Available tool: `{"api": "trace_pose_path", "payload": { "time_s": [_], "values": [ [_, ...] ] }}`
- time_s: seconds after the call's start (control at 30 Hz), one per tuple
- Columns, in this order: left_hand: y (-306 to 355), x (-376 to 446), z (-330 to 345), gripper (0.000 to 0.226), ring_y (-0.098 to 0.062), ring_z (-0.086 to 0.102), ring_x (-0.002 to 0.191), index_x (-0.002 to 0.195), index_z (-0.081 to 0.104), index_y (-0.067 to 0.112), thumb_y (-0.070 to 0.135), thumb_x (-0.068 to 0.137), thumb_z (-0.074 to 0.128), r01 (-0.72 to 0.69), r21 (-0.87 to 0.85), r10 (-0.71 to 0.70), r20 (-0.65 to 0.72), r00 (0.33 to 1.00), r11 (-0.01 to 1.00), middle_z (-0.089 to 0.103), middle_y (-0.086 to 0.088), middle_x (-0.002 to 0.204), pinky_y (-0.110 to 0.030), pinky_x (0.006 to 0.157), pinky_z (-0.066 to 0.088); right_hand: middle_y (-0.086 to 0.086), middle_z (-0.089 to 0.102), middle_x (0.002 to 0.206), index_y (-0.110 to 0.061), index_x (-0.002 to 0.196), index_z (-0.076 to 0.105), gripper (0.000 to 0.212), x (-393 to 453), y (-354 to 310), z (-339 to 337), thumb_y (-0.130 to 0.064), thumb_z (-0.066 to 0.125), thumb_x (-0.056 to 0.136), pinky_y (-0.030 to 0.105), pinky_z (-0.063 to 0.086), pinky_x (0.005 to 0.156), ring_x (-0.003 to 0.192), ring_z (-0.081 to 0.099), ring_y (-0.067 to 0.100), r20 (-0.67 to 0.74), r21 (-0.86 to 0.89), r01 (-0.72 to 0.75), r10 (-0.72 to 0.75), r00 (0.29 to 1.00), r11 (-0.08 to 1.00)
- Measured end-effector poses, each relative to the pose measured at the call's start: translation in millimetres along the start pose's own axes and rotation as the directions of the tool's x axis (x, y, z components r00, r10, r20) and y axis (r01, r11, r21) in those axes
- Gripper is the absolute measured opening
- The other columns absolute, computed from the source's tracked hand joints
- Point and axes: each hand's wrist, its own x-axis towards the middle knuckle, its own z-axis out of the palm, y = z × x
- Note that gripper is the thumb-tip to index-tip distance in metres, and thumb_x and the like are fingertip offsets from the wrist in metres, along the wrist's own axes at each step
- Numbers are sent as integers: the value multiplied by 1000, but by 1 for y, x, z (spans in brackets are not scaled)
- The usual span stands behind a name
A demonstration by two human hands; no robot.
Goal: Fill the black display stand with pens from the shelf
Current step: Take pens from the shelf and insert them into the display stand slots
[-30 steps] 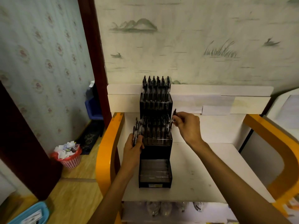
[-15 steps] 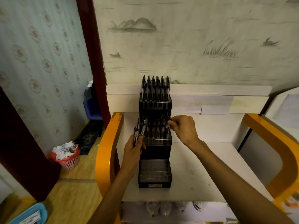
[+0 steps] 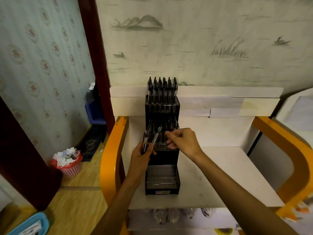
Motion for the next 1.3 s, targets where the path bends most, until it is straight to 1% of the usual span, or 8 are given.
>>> {"api": "trace_pose_path", "payload": {
  "time_s": [0.13, 0.37, 0.47, 0.6, 0.83, 0.97, 1.2, 1.3],
  "values": [
    [1, -6, 1, 20, -4, 51, 54, 109, 67, 16, 31, 98, 57, 13, -49, -11, 30, 999, 999, 70, -3, 77, -15, 49, 40, 8, 77, 87, -7, 99, 75, 18, -5, -6, 13, -23, 69, 92, 31, 62, 72, 79, 75, 25, 103, 287, -91, 64, 993, 954],
    [-8, -8, -8, 32, -4, 46, 47, 104, 68, 8, 32, 103, 48, 86, -49, -83, 59, 995, 995, 74, -10, 81, -14, 43, 35, 20, 74, 96, 3, 108, 70, 23, -12, -1, 17, -6, 71, 88, 31, 62, 73, 85, 74, 30, 177, 465, -142, 65, 982, 874],
    [-11, -6, -9, 32, -5, 52, 52, 101, 68, 11, 34, 103, 46, 48, 49, -50, 45, 998, 998, 75, -5, 82, -17, 47, 40, 18, 75, 91, 3, 104, 71, 20, -14, 0, 22, -7, 72, 87, 31, 62, 70, 81, 74, 30, 114, 415, -92, 48, 992, 905],
    [-15, -4, -16, 28, 0, 58, 70, 94, 65, 20, 36, 104, 44, -52, 297, 87, -106, 991, 953, 65, 11, 79, -9, 61, 41, 8, 76, 83, -1, 103, 73, 19, -17, 7, 28, -11, 75, 86, 29, 62, 69, 75, 75, 23, -39, 289, 2, 10, 999, 957],
    [-14, -8, -22, 19, 6, 51, 51, 95, 57, 30, 42, 103, 45, -100, 287, 136, -108, 985, 953, 56, 24, 58, -8, 49, 38, 0, 74, 77, -9, 93, 77, 10, -31, 25, 49, -16, 73, 88, 16, 54, 76, 72, 69, 7, -90, -165, 168, -184, 979, 972],
    [-17, -9, -26, 15, 0, 43, 44, 90, 52, 35, 41, 102, 46, -75, 290, 120, -138, 983, 954, 54, 17, 58, -18, 43, 36, 0, 71, 74, -8, 89, 76, 10, -33, 28, 64, -16, 70, 91, 14, 49, 77, 72, 65, 6, -66, -225, 169, -188, 980, 960],
    [-15, -6, -30, 21, -1, 47, 54, 105, 61, 18, 31, 105, 45, -130, 295, 172, -119, 978, 947, 49, 5, 65, -14, 53, 39, 9, 69, 69, -2, 81, 74, 18, -29, 36, 75, -17, 70, 91, 27, 53, 73, 70, 67, 20, -43, -318, 161, -184, 982, 934],
    [-14, -3, -30, 22, 0, 49, 54, 111, 61, 21, 33, 105, 44, -123, 312, 174, -139, 975, 942, 51, 4, 66, -14, 53, 39, 10, 67, 66, -2, 76, 72, 22, -29, 39, 83, -18, 70, 91, 21, 47, 67, 65, 63, 19, -15, -358, 136, -151, 988, 924]
  ]
}}
